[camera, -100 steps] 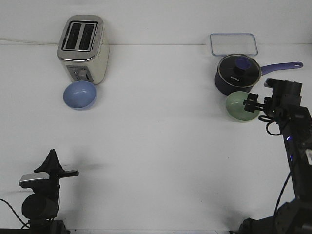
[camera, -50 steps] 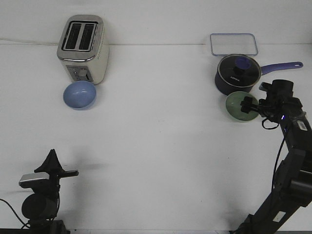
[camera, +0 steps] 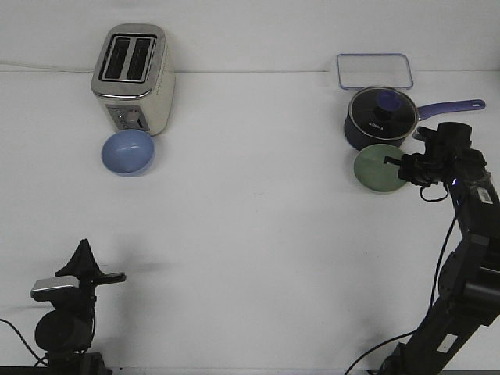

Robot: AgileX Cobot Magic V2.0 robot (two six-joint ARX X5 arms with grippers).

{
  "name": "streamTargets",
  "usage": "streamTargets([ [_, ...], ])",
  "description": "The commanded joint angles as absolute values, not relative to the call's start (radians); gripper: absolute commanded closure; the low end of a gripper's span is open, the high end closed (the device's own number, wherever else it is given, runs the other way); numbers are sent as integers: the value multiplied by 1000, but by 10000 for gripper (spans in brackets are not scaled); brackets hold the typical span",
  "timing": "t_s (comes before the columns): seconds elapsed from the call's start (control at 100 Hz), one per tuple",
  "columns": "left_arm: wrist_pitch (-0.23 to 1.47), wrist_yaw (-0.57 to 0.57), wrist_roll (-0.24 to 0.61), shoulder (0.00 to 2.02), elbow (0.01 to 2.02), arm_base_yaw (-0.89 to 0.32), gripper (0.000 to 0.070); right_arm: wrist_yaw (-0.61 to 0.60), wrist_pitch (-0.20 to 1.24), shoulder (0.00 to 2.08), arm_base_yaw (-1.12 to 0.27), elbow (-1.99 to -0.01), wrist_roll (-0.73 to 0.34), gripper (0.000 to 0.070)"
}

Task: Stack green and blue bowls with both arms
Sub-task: 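Lift the green bowl with the right gripper and lower it at table center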

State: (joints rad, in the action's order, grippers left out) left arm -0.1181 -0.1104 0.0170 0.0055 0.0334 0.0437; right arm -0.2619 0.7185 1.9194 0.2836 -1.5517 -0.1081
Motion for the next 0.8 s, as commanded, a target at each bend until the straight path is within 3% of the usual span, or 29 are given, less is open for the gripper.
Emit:
streamTargets([
  [0.0, -129, -117, 19, 4, 14, 46, 685, -269, 742, 1892, 290, -1604, -100, 700],
  [0.46, -129, -117, 19, 4, 14, 46, 685, -426, 962, 1536, 239, -1648, -79, 700],
  [0.79, -129, -117, 19, 4, 14, 46, 685, -471, 958, 1365, -51, -1413, -78, 700],
])
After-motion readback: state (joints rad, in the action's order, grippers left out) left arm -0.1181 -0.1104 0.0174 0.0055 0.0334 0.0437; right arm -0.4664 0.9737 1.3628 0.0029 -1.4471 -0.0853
